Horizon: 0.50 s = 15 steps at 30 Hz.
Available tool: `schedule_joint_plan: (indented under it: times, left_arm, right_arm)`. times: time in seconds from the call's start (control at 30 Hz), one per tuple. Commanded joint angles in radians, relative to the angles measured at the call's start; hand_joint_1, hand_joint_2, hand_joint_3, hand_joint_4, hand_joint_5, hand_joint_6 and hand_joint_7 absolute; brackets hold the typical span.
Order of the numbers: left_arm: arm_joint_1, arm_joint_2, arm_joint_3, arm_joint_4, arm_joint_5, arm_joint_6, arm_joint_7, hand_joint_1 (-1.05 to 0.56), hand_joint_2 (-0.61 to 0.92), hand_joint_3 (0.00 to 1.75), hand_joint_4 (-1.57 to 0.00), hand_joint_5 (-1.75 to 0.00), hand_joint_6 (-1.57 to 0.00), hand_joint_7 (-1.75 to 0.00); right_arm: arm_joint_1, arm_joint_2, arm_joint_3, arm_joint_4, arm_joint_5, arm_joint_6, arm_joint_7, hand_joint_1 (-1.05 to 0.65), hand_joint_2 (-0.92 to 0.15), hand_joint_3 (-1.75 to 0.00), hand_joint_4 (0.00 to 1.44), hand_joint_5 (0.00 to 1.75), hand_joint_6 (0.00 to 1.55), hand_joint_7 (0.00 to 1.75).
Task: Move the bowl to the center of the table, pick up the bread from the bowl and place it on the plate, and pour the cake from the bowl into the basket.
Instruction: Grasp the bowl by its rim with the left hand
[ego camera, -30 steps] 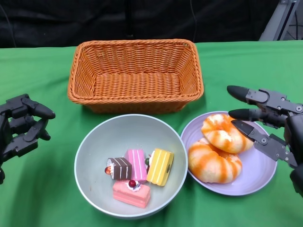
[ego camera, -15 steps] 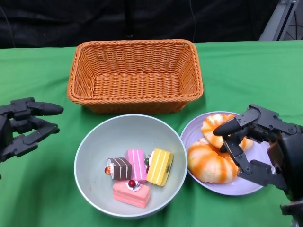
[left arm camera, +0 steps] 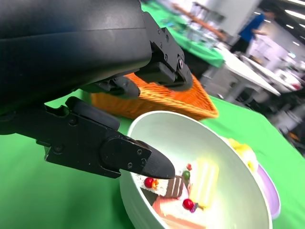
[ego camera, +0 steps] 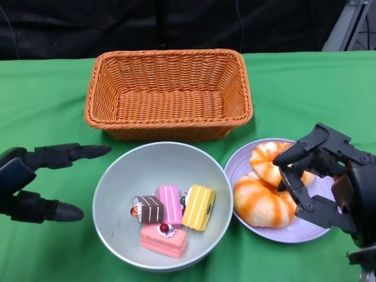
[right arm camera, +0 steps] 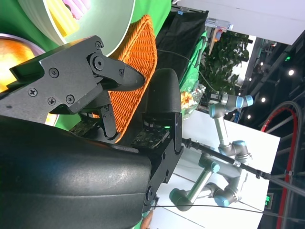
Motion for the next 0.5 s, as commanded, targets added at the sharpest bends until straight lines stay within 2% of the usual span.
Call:
schedule_joint_plan:
  times: [0.03,0.13,0.2,0.3,0.37,0.5]
  left_arm:
    - [0.021,0.048,-0.003,-0.015,0.048,-0.117,0.032,-0.73,0.92,0.02,-0.33,-0.01,-0.29,0.0]
    - [0.012,0.053,0.006,0.01,0.096,-0.231,0.074,-0.72,0.92,0.02,-0.39,-0.03,-0.32,-0.01]
    - [0.005,0.043,0.026,0.04,0.128,-0.338,0.104,-0.7,0.91,0.01,-0.46,-0.05,-0.38,-0.03]
    - [-0.001,0.036,0.036,0.063,0.171,-0.422,0.142,-0.67,0.91,0.0,-0.55,-0.06,-0.46,-0.03]
    - [0.008,0.035,0.024,0.037,0.197,-0.445,0.166,-0.62,0.91,0.0,-0.67,-0.07,-0.57,-0.04]
    - [0.015,0.04,0.008,0.002,0.28,-0.449,0.217,-0.6,0.92,0.01,-0.79,-0.07,-0.68,-0.04]
  right_arm:
    - [-0.012,0.007,-0.013,0.006,0.023,0.016,-0.004,-0.11,-0.68,-0.8,0.69,1.52,0.61,1.35]
    - [-0.015,0.009,-0.015,0.006,0.027,0.023,-0.005,-0.12,-0.67,-0.79,0.68,1.52,0.6,1.34]
    - [-0.018,0.011,-0.018,0.009,0.035,0.027,-0.002,-0.12,-0.67,-0.79,0.68,1.52,0.6,1.34]
    - [-0.021,0.012,-0.02,0.009,0.046,0.035,0.001,-0.12,-0.67,-0.78,0.69,1.52,0.61,1.33]
    - [-0.023,0.011,-0.022,0.007,0.054,0.045,0.002,-0.12,-0.68,-0.78,0.68,1.53,0.6,1.33]
    - [-0.029,0.019,-0.026,0.011,0.075,0.057,0.004,-0.11,-0.68,-0.77,0.68,1.54,0.6,1.33]
